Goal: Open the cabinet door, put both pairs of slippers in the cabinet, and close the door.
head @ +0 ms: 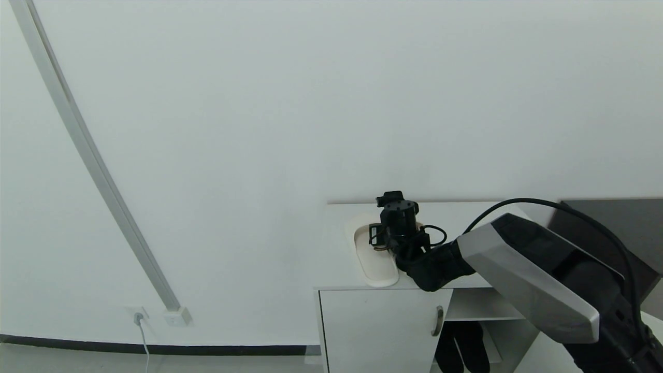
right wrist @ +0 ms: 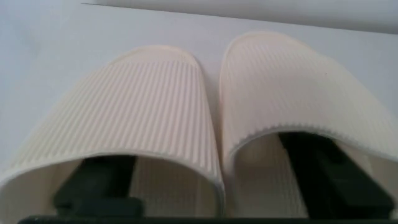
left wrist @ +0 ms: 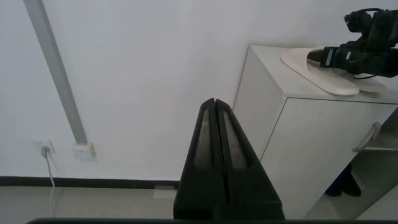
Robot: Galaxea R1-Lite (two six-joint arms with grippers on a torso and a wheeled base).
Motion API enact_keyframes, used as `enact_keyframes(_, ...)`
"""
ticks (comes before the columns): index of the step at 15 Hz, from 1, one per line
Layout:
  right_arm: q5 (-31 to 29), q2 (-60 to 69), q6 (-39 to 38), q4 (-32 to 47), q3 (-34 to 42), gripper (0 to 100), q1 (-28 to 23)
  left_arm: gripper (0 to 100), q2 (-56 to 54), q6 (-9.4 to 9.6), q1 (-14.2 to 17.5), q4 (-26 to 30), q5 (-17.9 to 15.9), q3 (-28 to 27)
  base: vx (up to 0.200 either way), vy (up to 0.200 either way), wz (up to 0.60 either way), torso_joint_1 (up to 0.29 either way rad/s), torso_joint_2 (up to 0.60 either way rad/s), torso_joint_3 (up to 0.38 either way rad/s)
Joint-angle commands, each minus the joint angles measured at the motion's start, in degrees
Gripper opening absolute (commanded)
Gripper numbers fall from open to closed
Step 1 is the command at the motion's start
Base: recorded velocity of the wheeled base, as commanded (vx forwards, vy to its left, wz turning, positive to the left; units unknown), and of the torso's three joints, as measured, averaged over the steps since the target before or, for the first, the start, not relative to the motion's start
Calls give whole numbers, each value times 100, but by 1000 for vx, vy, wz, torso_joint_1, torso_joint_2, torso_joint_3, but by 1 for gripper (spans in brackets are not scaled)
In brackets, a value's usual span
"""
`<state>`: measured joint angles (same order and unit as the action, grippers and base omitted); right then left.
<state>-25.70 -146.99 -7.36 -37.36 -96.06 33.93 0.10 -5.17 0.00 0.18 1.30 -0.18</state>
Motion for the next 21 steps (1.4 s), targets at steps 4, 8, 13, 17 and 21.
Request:
enact_keyframes(4,-14,127,-2,-34,35,0,0,0,-1,-2,0,-1,1,1,0,0,0,0,0,0)
enact_keyframes(8,-5,813,7,-34,615,0,70,0,-1,7,9,-1,1,1,0,0,0,0,0,0)
enact_keyframes(13,320,1841,24,-588,2329,0,360,0,-1,7,9,-1,1,1,0,0,0,0,0,0)
enact_keyframes(17,1084,2904,68,-1449,4280,0,536,0,-1,7,0,-1,1,1,0,0,0,0,0,0)
enact_keyframes(21,1207,3142,323,-1511,4755,0,677,0,-1,16,0,-1,-7,1,0,0,0,0,0,0)
